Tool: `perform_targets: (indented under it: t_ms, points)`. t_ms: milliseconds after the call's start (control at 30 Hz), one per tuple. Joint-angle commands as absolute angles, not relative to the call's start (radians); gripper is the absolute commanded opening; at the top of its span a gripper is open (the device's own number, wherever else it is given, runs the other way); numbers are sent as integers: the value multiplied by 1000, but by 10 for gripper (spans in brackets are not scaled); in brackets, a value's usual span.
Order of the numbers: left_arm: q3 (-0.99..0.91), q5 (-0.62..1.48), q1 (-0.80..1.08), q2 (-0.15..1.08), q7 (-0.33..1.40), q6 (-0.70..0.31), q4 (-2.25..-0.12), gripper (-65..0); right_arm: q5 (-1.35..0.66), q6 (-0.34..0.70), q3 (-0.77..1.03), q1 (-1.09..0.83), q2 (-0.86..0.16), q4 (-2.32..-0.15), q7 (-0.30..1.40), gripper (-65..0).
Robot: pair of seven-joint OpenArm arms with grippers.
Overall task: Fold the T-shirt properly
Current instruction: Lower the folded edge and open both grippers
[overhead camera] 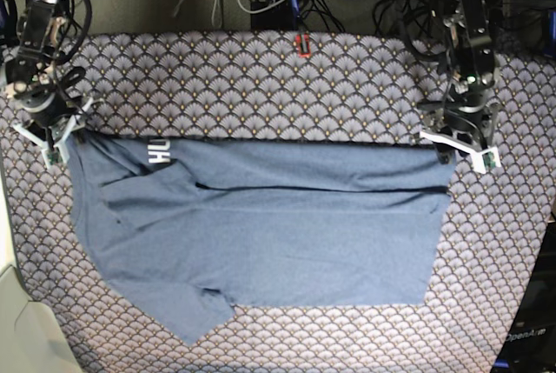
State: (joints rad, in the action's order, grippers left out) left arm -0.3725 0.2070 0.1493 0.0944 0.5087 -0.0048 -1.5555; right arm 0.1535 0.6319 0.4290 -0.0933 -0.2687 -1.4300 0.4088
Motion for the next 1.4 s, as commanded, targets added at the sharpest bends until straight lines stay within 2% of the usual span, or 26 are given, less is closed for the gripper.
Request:
perform_targets:
  t_ms: [0,1367]
  points:
    - [-377,205,137,104,487,-10,-1569,-417,143,628,433,-84,-278,-1448,386,-411]
    - [-367,211,91,133,487,-13,-1483,-415,142,634,427,-85,-274,-1368,384,-412]
